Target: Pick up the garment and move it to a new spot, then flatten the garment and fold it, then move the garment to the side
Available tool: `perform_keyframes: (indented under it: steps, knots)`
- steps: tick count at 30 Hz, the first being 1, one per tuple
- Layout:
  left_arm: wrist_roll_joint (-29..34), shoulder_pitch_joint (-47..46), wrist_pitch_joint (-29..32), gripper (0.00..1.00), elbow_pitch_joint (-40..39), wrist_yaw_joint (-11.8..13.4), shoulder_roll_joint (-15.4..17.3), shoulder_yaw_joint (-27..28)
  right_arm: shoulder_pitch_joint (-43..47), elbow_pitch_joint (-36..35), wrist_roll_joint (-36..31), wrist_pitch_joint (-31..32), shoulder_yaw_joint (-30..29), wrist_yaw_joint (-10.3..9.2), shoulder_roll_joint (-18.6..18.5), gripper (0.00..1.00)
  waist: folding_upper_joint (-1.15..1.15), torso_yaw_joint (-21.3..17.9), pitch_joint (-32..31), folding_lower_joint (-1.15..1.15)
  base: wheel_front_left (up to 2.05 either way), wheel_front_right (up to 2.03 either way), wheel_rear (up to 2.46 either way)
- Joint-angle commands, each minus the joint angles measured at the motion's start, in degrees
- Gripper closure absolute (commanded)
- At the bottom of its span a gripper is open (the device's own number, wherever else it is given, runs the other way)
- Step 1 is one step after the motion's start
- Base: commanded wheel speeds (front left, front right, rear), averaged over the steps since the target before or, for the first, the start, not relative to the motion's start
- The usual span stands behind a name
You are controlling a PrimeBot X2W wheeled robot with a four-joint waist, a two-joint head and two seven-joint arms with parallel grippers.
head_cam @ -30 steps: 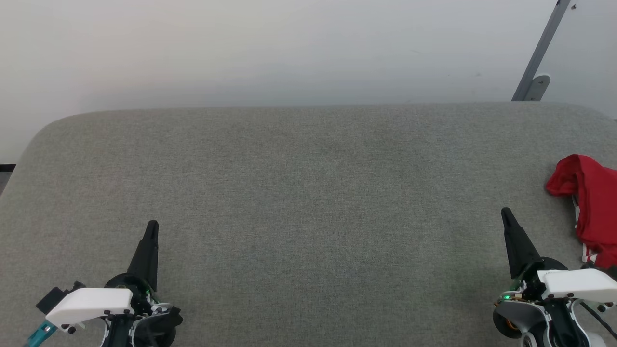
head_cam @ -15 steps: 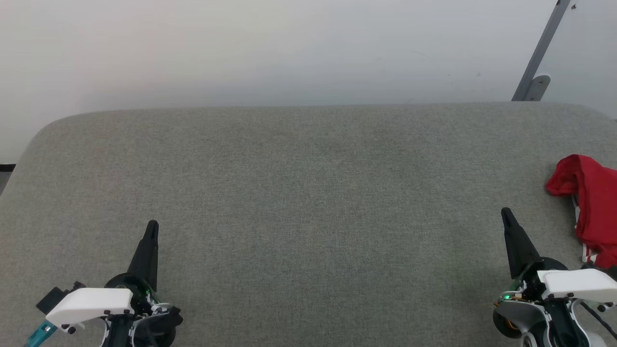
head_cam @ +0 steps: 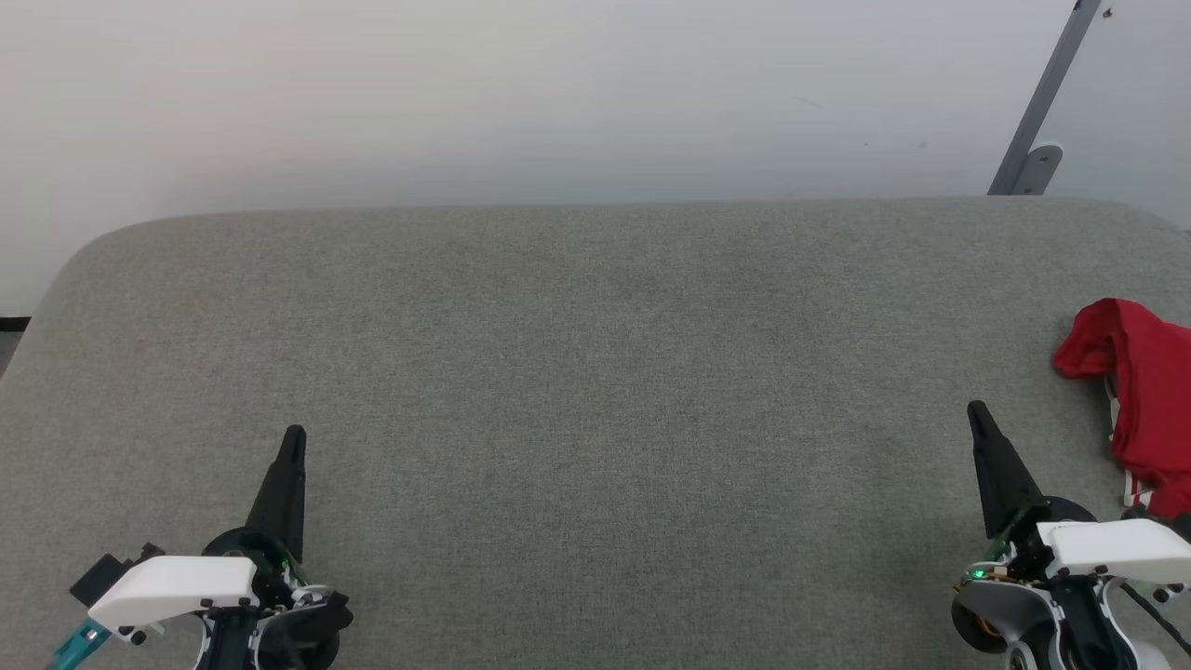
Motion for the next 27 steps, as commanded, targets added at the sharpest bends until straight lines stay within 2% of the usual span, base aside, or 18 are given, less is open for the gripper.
perform_keyframes:
  steps: [1,27]
  knots:
    - [-0.1,-0.7,0.2,1.00,0.0,-0.3,0.1,0.1,-0.2,0.2,0.2,0.1,0.0,0.00,0.1,1.00,0.00,0.0,0.0,0.00,0.00,0.00,0.00]
    - [-0.1,-0.7,0.2,1.00,0.0,-0.3,0.1,0.1,-0.2,0.2,0.2,0.1,0.0,0.01,0.1,1.00,0.00,0.0,0.0,0.00,0.00,0.00,0.00]
